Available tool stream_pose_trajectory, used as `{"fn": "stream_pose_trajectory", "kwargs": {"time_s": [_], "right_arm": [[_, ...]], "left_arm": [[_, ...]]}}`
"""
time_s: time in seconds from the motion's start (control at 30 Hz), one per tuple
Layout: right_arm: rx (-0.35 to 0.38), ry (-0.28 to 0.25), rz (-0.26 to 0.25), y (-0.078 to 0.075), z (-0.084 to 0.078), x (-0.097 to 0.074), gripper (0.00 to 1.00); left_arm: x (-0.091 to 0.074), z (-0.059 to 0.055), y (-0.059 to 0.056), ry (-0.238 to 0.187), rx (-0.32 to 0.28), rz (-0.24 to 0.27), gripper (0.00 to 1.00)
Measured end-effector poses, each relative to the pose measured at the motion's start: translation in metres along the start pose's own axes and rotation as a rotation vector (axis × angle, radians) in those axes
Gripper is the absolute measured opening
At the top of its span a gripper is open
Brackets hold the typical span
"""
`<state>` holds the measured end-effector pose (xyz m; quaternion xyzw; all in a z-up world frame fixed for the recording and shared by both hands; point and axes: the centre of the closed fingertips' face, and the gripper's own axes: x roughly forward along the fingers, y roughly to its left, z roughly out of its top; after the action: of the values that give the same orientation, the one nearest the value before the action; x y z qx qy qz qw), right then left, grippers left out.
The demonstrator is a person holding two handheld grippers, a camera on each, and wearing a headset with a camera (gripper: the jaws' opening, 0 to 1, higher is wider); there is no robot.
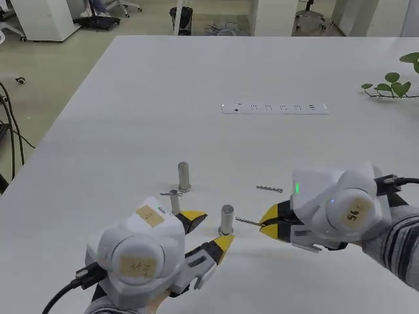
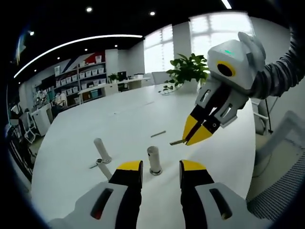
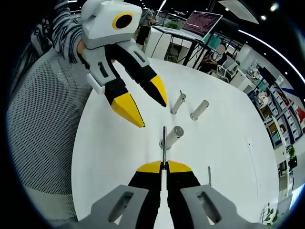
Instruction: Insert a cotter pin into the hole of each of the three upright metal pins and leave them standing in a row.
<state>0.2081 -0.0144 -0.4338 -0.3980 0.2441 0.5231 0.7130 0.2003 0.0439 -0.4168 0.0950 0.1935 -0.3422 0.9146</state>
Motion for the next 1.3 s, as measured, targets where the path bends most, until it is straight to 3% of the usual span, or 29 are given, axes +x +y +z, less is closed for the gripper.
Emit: {"fn": "stream_pose_trajectory", "kwargs": {"time_s": [0.13, 0.23, 0.5, 1.3], "right_arm": [[0.005, 0.023, -0.019, -0.006, -0.005, 0.004, 0.00], [-0.035, 0.064, -0.047, -0.012, -0.009, 0.008, 0.00], [-0.029, 0.090, -0.043, -0.015, -0.015, 0.020, 0.00], [-0.004, 0.097, -0.012, -0.018, -0.023, 0.031, 0.00]], "left_arm": [[0.006, -0.003, 0.003, 0.000, -0.026, 0.024, 0.28], [0.011, -0.007, 0.006, 0.007, -0.048, 0.048, 0.28], [0.026, -0.015, 0.014, 0.029, -0.088, 0.080, 0.25], [0.064, -0.030, 0.014, 0.086, -0.167, 0.058, 0.18]]}}
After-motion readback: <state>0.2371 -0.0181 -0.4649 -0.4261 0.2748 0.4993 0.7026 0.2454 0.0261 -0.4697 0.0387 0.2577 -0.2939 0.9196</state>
